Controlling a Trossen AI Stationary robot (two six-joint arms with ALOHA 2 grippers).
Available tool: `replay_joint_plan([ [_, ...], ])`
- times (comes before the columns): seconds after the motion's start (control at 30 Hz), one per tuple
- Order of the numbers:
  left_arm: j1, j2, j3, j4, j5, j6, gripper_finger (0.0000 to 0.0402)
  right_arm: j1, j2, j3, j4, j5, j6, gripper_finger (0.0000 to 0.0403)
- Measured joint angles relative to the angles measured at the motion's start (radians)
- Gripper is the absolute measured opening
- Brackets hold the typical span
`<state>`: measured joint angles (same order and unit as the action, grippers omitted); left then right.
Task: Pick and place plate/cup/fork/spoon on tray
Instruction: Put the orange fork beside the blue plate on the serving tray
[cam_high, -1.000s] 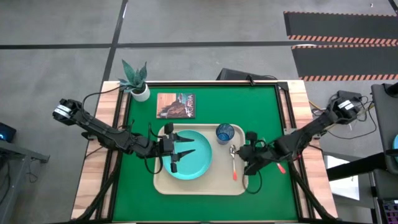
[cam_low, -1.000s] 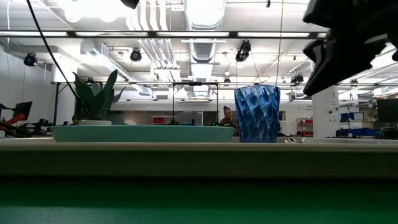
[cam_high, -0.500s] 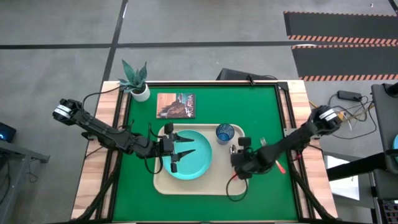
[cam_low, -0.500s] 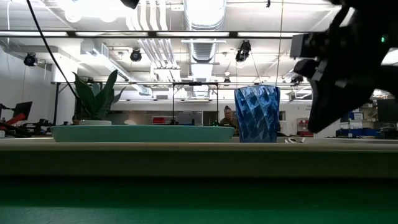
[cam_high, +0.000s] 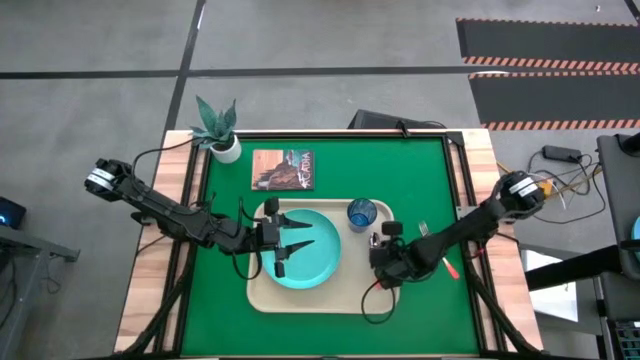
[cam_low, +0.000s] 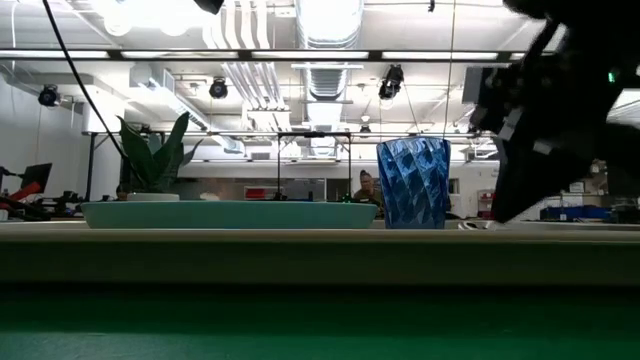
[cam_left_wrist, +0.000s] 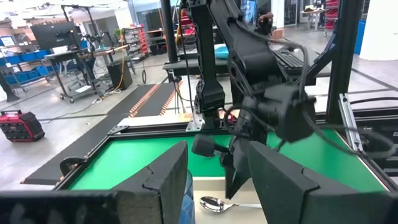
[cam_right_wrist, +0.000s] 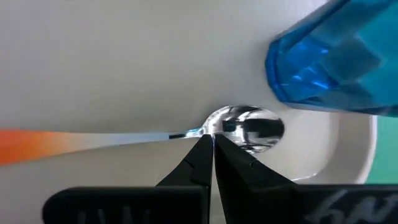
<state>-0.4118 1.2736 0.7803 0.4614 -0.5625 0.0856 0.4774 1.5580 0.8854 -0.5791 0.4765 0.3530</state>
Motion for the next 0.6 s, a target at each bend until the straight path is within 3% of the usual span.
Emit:
replay_joint_plan([
  [0.23, 0.000, 0.000, 0.000, 0.000, 0.000, 0.000, 0.0156, 0.000, -0.124, 0.055, -0.158, -0.138, 0.191, 0.0008],
  [0.4, 0.000, 0.000, 0.000, 0.000, 0.000, 0.000, 0.0156, -0.009, -0.216, 0.036, -0.358, -0.328, 0.486, 0.0008],
  [0.6, 0.000, 0.000, 0.000, 0.000, 0.000, -0.001, 0.0156, -0.009, -0.313, -0.072, -0.531, -0.380, 0.724, 0.0008],
])
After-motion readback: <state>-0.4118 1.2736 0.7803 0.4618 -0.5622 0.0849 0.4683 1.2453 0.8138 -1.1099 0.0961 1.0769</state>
